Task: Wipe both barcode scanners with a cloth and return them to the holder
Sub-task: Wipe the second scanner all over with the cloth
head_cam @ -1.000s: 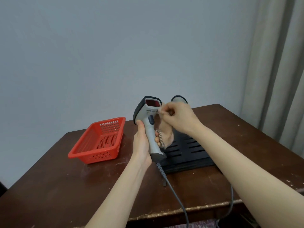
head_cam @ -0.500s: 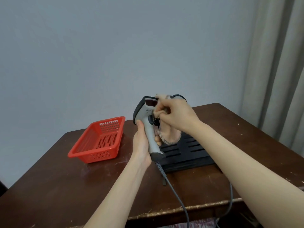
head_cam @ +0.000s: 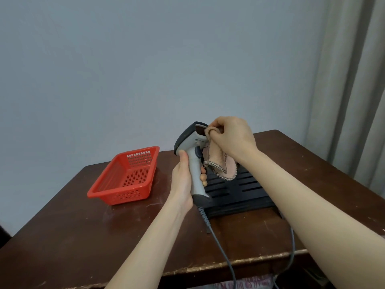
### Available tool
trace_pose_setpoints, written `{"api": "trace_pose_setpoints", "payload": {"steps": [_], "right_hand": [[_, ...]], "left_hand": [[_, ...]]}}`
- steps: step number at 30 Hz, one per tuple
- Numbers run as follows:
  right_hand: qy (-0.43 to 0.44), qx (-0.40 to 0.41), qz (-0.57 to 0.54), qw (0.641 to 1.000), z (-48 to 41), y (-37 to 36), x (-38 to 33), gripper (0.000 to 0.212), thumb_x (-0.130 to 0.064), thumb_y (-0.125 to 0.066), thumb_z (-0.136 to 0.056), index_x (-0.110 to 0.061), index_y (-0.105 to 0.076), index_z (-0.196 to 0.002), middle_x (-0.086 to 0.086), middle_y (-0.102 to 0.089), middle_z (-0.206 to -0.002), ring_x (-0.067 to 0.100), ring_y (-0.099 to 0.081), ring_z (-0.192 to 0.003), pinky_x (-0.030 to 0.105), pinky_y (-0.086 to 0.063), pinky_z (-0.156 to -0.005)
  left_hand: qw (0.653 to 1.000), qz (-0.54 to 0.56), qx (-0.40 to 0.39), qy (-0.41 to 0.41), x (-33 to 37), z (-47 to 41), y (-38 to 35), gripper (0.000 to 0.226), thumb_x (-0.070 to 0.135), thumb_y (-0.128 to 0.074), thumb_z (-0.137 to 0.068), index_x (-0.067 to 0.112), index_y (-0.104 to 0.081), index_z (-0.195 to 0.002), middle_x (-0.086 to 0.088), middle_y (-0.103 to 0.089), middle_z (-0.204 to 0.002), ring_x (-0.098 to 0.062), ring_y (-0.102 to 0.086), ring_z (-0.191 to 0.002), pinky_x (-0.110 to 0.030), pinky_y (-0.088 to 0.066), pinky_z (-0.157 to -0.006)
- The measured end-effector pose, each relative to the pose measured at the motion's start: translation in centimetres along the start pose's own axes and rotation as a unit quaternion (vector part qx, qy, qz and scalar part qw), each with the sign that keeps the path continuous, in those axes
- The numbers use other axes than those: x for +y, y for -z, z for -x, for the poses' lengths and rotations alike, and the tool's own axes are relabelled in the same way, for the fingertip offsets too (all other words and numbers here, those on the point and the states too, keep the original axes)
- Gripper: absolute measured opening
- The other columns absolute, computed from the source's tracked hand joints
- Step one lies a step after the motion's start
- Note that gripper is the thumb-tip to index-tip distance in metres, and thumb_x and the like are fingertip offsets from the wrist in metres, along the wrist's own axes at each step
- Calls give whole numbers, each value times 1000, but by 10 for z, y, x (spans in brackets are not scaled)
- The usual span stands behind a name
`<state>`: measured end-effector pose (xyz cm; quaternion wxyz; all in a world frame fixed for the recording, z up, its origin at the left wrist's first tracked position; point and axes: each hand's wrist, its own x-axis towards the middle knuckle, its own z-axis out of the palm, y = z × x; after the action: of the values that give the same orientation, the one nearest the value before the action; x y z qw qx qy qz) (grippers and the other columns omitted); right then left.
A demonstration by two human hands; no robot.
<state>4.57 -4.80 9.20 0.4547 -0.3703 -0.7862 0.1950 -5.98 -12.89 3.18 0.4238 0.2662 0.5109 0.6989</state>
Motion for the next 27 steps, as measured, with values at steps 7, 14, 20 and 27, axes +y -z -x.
{"api": "trace_pose_setpoints", "payload": {"steps": [7, 14, 20, 27], "right_hand": [[22, 10, -45, 999, -2, 0, -2, 22, -14, -53, -83, -30, -66, -76, -10, -70, -83, 11, -62, -81, 32, -51, -74], [-47, 114, -88, 988, -11, 18, 11, 23, -5, -48, -85, -20, -64, -93, -4, -67, -96, 13, -58, -92, 28, -46, -79], [-59, 139, -284, 947, -17, 31, 3, 25, -2, -49, -91, -24, -61, -85, -15, -59, -80, 4, -58, -81, 29, -54, -80], [-39, 39, -275, 960, -10, 19, -2, 24, -10, -57, -88, -29, -61, -75, -7, -65, -81, 5, -60, -71, 18, -48, -68]], "left_hand": [[1000, -12, 5, -10, 3, -1, -2, 55, 57, -37, -94, 5, -55, -97, -5, -52, -55, -14, -45, -39, -22, -39, -37], [996, -23, 56, -62, 26, -5, -6, 50, 50, -38, -98, 5, -57, -87, -4, -57, -55, -15, -48, -43, -26, -41, -44], [993, -74, 53, -76, 46, -10, -20, 31, 34, -47, -99, 7, -60, -90, -4, -65, -70, -13, -57, -51, -24, -49, -47], [999, -21, -5, -39, 53, -7, -31, 20, 15, -53, -94, -1, -61, -103, -11, -64, -79, -18, -62, -60, -26, -52, -50]]}}
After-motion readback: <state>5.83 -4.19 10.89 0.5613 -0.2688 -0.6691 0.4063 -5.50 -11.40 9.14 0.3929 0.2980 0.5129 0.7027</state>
